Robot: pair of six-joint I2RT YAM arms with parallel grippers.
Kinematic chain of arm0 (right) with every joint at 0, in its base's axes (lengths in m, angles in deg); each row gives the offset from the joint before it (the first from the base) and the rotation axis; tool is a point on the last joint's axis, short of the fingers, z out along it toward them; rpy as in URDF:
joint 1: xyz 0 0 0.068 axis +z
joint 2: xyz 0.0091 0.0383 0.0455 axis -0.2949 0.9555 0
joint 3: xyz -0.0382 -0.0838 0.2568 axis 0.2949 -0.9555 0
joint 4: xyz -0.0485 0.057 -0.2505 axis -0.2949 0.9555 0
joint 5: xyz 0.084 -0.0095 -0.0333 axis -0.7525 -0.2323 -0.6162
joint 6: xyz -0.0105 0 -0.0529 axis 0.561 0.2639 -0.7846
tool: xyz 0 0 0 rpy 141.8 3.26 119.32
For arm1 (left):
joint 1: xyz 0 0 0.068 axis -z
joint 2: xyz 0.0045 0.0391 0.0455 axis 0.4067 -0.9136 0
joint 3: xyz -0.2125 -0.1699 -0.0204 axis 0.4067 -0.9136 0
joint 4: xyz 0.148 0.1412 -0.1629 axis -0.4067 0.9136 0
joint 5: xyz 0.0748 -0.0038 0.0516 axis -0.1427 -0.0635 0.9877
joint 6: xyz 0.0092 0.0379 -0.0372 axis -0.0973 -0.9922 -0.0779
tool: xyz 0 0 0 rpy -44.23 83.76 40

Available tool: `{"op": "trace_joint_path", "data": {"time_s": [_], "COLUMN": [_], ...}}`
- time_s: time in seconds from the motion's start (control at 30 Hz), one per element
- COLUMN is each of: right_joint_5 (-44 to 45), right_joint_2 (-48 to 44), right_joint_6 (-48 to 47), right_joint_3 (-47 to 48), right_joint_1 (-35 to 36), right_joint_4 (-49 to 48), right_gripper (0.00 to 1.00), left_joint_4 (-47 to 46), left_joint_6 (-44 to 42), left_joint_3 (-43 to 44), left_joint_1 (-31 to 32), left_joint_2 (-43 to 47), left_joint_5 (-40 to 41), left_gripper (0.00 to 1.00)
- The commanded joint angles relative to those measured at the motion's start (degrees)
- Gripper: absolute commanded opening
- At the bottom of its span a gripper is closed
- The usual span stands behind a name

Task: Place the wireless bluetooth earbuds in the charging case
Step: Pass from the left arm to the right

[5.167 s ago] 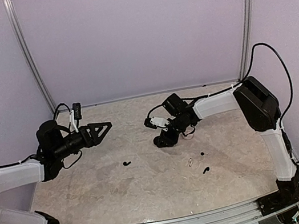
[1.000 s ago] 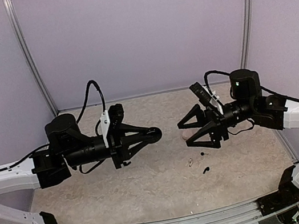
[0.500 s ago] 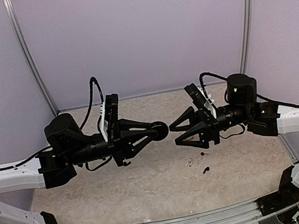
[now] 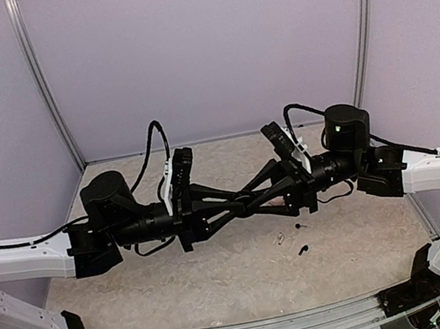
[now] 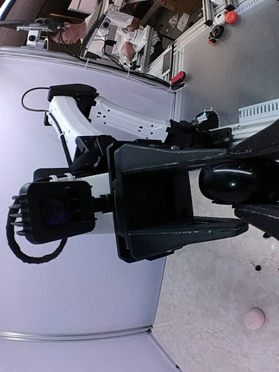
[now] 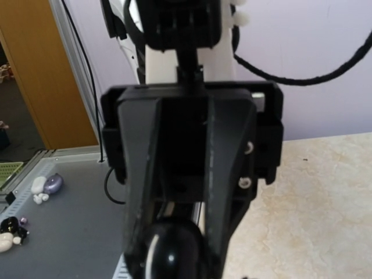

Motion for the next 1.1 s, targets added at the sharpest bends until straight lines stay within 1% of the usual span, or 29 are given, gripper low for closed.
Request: {"op": "trace_joint_path", "data": {"time_s": [0.0, 0.53, 0.57, 0.67, 0.83, 0.93, 1.07], "right_joint_5": [-0.64, -0.77, -0.54, -0.17, -0.61, -0.64, -0.66], "right_joint_2": [0.52, 1.03, 0.96, 0.77, 1.43, 1.46, 1.54], "right_joint_6": [-1.37, -1.12, -1.15, -1.45, -1.3, -1.28, -1.31], "right_joint_3": [1.27, 0.18, 0.19, 0.05, -0.16, -0.25, -0.11], "right_joint_1": [1.0, 1.65, 1.72, 1.72, 1.67, 1.7, 1.66], "right_joint_4": [2.11, 0.84, 0.83, 0.96, 0.38, 0.39, 0.69], "right_gripper": [0.39, 0.4, 0.4, 0.46, 0.47, 0.5, 0.49], "left_joint_4": [-0.83, -1.99, -1.95, -1.22, -1.59, -1.54, -1.61], "left_joint_6": [-0.32, 0.01, -0.09, -0.66, -0.41, -0.45, -0.79], "left_joint_3": [2.01, 1.65, 1.58, 2.12, 2.27, 2.43, 2.49], "left_joint_1": [0.3, 0.15, 0.03, -0.05, -0.27, -0.32, -0.42], "left_joint_2": [-0.46, 0.18, 0.23, 0.33, 0.0, -0.19, -0.37], "left_joint_5": [0.43, 0.39, 0.5, 0.31, 0.02, -0.1, -0.17], "left_gripper": [0.1, 0.09, 0.09, 0.09, 0.09, 0.09, 0.09]}}
